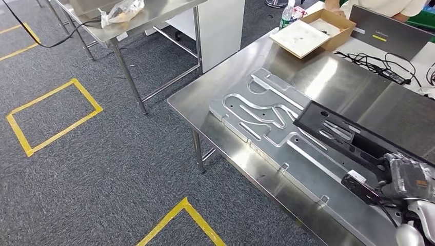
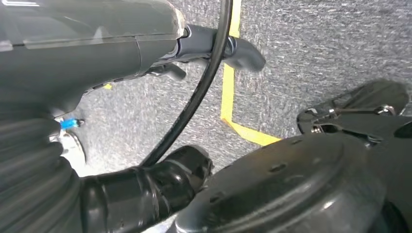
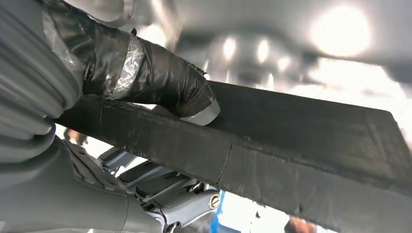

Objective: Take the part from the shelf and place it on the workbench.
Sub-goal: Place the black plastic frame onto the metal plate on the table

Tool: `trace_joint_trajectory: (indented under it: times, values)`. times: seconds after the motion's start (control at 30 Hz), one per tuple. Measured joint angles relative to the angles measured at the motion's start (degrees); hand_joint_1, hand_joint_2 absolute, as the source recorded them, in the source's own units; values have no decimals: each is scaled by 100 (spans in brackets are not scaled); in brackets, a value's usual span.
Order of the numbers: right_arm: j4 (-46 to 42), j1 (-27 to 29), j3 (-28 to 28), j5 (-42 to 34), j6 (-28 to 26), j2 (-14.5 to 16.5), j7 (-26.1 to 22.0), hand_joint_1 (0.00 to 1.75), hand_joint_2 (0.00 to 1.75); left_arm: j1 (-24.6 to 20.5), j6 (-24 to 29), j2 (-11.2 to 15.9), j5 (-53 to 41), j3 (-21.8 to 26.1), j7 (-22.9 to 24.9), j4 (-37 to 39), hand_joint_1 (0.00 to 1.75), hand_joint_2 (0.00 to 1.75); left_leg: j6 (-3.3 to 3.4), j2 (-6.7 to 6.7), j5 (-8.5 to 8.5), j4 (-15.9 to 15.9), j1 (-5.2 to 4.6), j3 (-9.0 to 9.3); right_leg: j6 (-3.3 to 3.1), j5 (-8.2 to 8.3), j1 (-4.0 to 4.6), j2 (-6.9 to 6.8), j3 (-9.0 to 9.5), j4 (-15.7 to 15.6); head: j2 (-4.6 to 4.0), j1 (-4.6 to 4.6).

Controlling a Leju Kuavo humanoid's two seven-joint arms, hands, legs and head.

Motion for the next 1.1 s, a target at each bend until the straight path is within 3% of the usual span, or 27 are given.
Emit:
trace_joint_trajectory:
  times: [0.13,0.2,0.33,0.5,0.63,0.7,0.83,0.97,1.1]
  values:
    - [511,-360,202,4,-19,142,-1,175,175,-14,-26,0,-22,-32,-13,0,0,175,177,18,-57,-4,8,17,-49,60,32,22,54,0,0,-10]
    - [756,-542,284,-6,-6,207,-7,175,175,-17,-98,-1,-11,-35,-67,0,0,175,110,36,-83,-21,34,53,-85,36,66,38,82,-3,0,-10]
    - [1432,-925,496,-61,-42,391,-95,175,175,-18,-250,-3,26,-35,-138,0,0,175,-104,69,-135,-41,98,133,-128,7,122,81,153,-12,1,-10]
    - [1997,-1210,675,-84,-115,520,-128,175,175,-18,-272,-4,24,-35,-134,0,0,175,-154,99,-162,-44,130,207,-142,-3,140,112,242,-44,1,-8]
    - [2209,-1323,736,-99,-114,563,-132,0,0,-16,-312,-4,34,-34,-139,0,0,175,-151,105,-163,-44,133,229,-129,7,140,113,280,-74,1,-8]
    - [2299,-1346,781,-105,-113,613,-153,0,0,-14,-417,-4,61,-33,-145,0,0,175,-146,106,-161,-43,130,232,-117,15,140,114,289,-83,1,-8]
    - [2471,-1404,919,-132,-177,773,-191,0,0,-7,-427,-15,171,-13,-135,0,0,0,-131,119,-165,-43,121,242,-106,22,140,122,300,-96,0,-8]
    - [2342,-1384,1031,-168,-147,808,-151,0,0,25,-340,-19,276,59,-120,0,0,0,-115,123,-164,-41,117,244,-97,26,130,125,306,-103,0,-7]
    - [1596,-1218,1373,-66,57,783,-2,0,0,33,-272,-21,361,157,-115,0,0,0,-106,130,-171,-42,113,239,-95,23,123,133,293,-103,0,-9]
